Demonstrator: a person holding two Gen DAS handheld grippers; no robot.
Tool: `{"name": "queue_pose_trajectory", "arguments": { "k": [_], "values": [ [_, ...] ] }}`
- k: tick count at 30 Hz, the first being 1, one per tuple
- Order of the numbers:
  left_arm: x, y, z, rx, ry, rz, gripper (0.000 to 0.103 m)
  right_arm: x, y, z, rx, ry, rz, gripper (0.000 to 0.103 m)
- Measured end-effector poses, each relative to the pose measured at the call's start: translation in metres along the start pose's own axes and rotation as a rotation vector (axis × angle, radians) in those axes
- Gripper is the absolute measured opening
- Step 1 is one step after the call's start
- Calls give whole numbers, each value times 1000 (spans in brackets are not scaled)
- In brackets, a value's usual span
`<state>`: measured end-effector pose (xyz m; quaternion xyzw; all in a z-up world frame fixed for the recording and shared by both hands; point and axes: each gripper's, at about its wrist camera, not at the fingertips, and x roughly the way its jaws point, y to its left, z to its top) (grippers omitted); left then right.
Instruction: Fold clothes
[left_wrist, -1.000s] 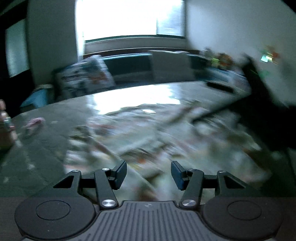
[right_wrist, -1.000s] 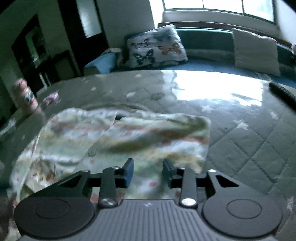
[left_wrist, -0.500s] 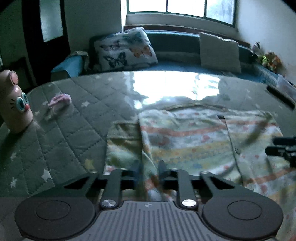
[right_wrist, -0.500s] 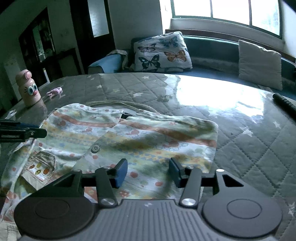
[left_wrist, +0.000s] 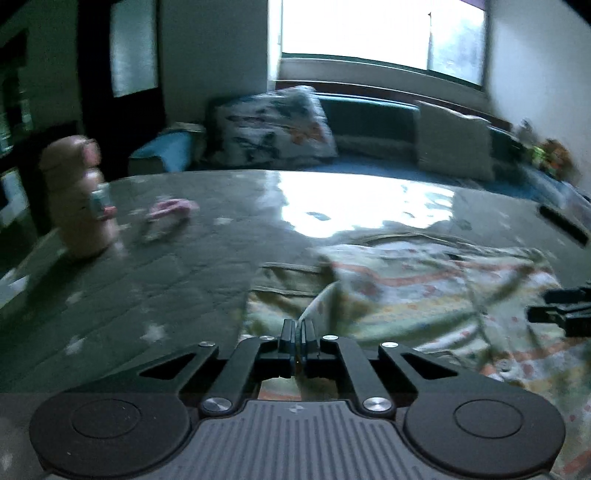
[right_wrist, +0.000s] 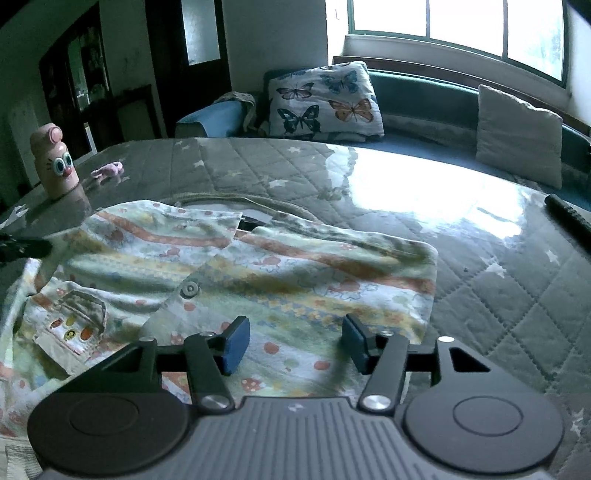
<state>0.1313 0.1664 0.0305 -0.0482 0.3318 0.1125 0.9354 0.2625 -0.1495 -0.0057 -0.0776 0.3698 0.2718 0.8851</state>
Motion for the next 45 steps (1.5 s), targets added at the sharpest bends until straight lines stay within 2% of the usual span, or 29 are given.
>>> {"name": "queue_pose_trajectory", "arguments": {
  "k": [7,11,18,25,27,29,34,35,39,40,41,42,44,45],
  "values": [
    [-46,38,-26,-172,-94,145,3,-1,3,1,-12,7,-5,58],
    [-64,55,-44,-227,-82,202,3,-2,3,1,-7,6,3,60],
    [-75,80,-75,-306,-9,298,3,-12,7,-2,3,4,11,60],
    [-81,100,-73,-308,-5,324,6,-51,51,-16,-117,-23,107,61],
    [-76,104,-64,-287,-24,317,11,-62,64,-20,-152,-31,135,62],
    [-67,108,-55,-266,-30,315,31,-73,77,-24,-188,-38,163,63],
    [-35,112,-38,-200,-8,320,47,-95,111,-38,-237,-44,241,66],
    [-28,113,-37,-193,-1,334,48,-98,117,-41,-247,-46,251,68],
    [-6,122,-36,-210,32,341,45,-112,140,-52,-320,-68,283,70],
    [-4,124,-37,-213,32,330,35,-116,147,-55,-344,-77,294,70],
    [-2,124,-37,-215,30,320,18,-119,153,-59,-370,-88,306,72],
    [-2,123,-38,-208,26,316,10,-123,160,-62,-395,-98,317,73],
    [-4,119,-39,-195,16,325,3,-127,172,-67,-429,-106,349,74],
    [-6,119,-41,-197,14,341,3,-128,177,-70,-442,-107,359,74]
  ]
}}
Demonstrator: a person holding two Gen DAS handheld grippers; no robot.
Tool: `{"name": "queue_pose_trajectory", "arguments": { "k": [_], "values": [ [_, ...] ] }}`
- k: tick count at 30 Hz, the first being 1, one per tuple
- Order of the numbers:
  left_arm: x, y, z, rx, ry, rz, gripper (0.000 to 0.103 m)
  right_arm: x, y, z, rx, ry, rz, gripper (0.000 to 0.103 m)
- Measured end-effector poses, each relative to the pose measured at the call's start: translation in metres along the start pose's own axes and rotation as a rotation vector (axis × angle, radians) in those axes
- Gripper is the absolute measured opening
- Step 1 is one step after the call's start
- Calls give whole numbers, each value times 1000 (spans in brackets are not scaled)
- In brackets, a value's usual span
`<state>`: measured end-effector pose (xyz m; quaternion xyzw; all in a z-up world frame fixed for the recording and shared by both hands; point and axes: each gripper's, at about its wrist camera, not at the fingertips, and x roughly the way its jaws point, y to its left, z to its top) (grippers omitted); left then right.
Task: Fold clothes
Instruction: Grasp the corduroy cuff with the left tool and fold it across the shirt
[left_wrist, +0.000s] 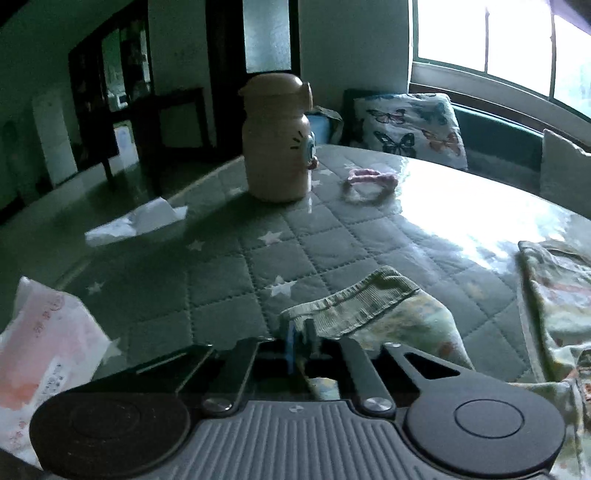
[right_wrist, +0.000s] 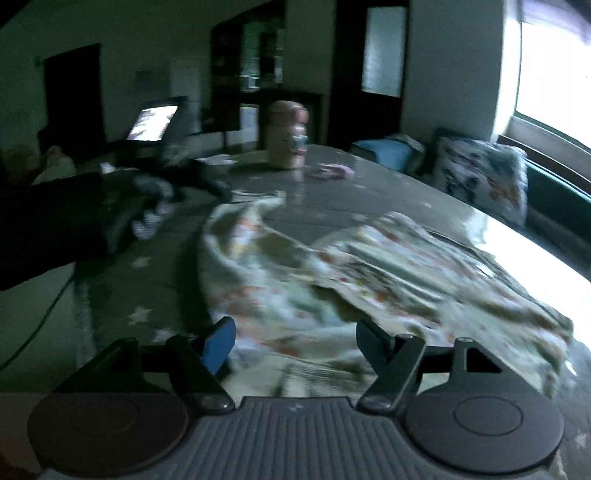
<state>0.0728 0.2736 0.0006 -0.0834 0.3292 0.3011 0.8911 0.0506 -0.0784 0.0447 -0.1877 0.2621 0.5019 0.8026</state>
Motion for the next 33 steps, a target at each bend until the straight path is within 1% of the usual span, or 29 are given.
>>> {"name": "queue_pose_trajectory", "arguments": {
  "k": [2,6,8,12,15,17,19,21,24,28,32,33],
  "values": [
    [-6,6,-4,-34,-1,42,2,3,11,-1,-23,0,18,74],
    [-33,27,-14,-126,-39,114,2,11,24,-6,-32,18,38,74],
    [-36,33,-18,-135,-30,128,0,15,26,-10,-21,31,45,74],
    [-42,43,-28,-151,-12,156,0,20,24,-19,30,68,54,74],
    [-47,50,-34,-163,1,174,0,20,24,-24,50,78,49,74],
    [-52,49,-36,-163,0,151,0,15,24,-25,62,72,52,74],
    [-61,41,-35,-135,-11,114,1,13,26,-27,67,72,55,74],
    [-72,29,-35,-95,-16,50,2,13,27,-31,71,86,56,74],
    [-82,4,-36,-16,-22,-40,3,13,30,-36,70,99,54,74],
    [-94,-35,-43,99,-32,-162,3,7,33,-36,79,89,52,74],
    [-105,-71,-60,229,-60,-260,6,-4,35,-32,82,59,43,74],
    [-108,-77,-65,259,-67,-270,6,-6,35,-32,84,51,42,74]
  ]
}}
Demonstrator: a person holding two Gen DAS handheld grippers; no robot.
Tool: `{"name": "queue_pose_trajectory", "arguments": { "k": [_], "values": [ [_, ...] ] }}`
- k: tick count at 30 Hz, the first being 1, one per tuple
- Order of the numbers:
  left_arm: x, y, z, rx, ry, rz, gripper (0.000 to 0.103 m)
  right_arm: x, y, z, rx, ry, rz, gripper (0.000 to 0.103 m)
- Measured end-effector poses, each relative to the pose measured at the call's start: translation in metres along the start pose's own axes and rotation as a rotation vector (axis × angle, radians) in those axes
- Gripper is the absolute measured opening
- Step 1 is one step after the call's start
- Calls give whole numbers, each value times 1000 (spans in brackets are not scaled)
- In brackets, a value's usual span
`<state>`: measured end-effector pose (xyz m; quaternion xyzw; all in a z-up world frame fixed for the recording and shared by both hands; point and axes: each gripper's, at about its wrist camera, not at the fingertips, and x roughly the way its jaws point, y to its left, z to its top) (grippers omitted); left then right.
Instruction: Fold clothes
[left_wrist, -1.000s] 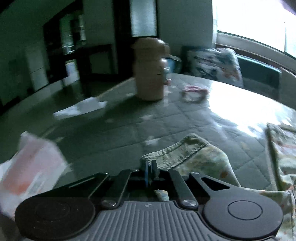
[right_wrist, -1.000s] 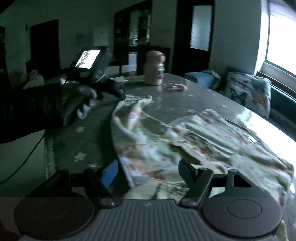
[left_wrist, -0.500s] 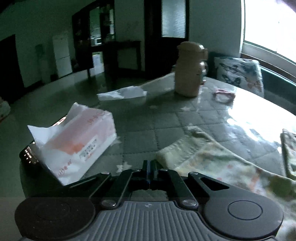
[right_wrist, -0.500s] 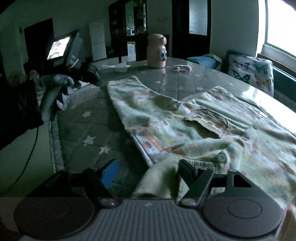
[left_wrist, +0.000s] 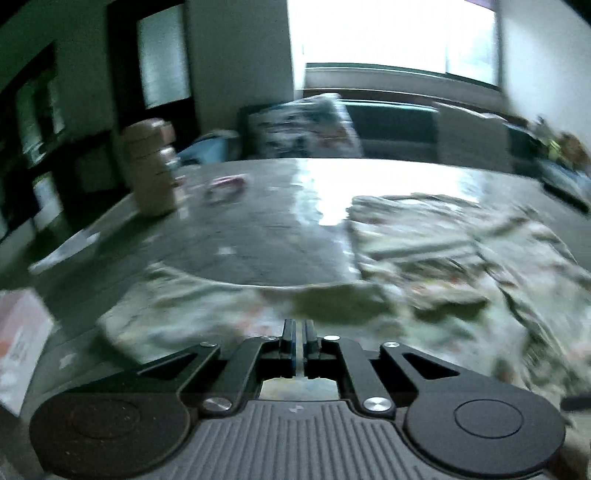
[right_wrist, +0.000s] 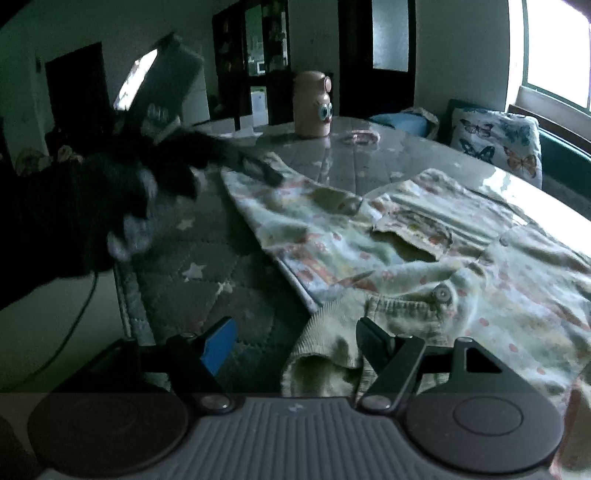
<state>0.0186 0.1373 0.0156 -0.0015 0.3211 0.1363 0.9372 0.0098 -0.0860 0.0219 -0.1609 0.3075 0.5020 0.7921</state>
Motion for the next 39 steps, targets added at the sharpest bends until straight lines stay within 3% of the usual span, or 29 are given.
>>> {"name": "queue_pose_trajectory", "arguments": {
  "k": [6,14,21,26,29,34,39],
  "values": [
    [4,-17,-20,96,17,17,6,-5,-4,1,29,-33,2,75],
    [6,0,-20,81,24,76,6,8,-11,-10,66,17,29,75],
    [-6,0,-8,54,8,28,6,-22,-18,-2,98,-34,39,72],
    [-16,-19,3,82,-28,-59,6,-36,-33,-2,108,-37,-42,54],
    [-19,-32,8,98,-36,-120,8,-32,-41,-6,127,3,-103,46],
    [-29,-55,8,149,-49,-205,14,-19,-38,-13,102,39,-103,36],
    [-32,-65,4,174,-48,-249,14,-10,-34,-18,100,57,-131,11]
  ]
}}
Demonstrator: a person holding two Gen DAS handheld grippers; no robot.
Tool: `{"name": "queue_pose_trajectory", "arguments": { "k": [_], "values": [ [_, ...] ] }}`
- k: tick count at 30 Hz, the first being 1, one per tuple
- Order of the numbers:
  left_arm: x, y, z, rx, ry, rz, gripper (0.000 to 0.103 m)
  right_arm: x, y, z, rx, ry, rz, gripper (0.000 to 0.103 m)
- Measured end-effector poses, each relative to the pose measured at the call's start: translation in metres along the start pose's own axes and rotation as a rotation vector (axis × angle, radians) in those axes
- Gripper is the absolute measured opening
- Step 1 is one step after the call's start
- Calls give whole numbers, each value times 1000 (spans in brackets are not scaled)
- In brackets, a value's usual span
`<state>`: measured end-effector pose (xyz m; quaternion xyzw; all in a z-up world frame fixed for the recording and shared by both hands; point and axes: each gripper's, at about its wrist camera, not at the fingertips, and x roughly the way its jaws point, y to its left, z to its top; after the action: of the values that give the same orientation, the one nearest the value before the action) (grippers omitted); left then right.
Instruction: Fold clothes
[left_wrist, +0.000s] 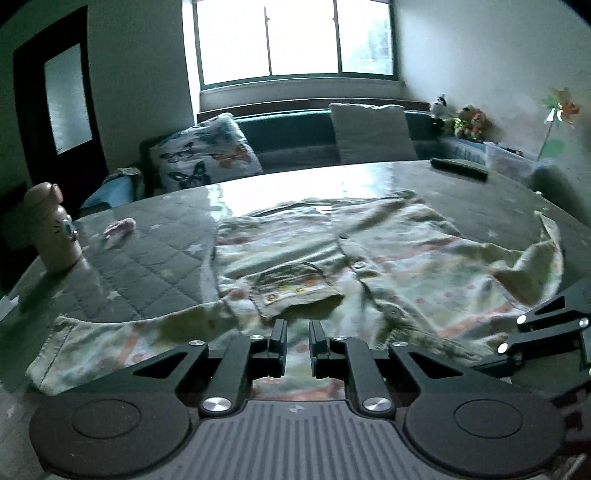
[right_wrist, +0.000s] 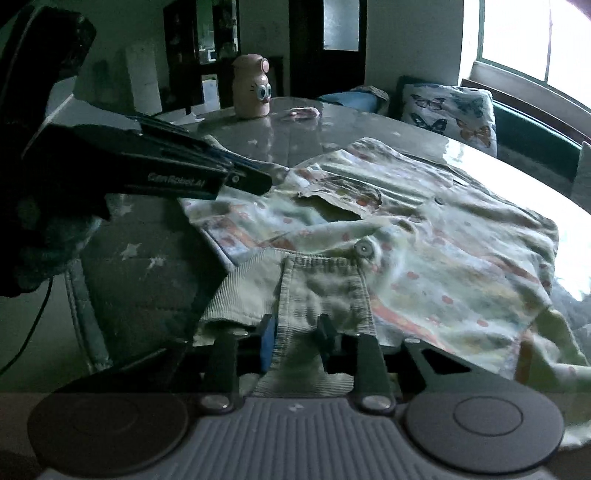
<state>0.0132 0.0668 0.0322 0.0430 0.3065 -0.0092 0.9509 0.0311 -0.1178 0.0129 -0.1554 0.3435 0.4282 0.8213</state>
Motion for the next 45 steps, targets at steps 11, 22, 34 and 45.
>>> {"name": "queue_pose_trajectory", "arguments": {
  "k": [11,22,34,45],
  "values": [
    [28,-15,-7,29,52,-76,14,-50,-39,5,277,-172,57,5],
    [32,-28,-13,51,61,-177,14,-51,-51,-2,374,-198,78,5],
    [18,-32,-27,94,42,-226,24,-35,-20,2,168,-115,62,10],
    [-14,-5,-19,44,-42,-204,25,-16,-26,14,133,-114,16,10]
  ]
}}
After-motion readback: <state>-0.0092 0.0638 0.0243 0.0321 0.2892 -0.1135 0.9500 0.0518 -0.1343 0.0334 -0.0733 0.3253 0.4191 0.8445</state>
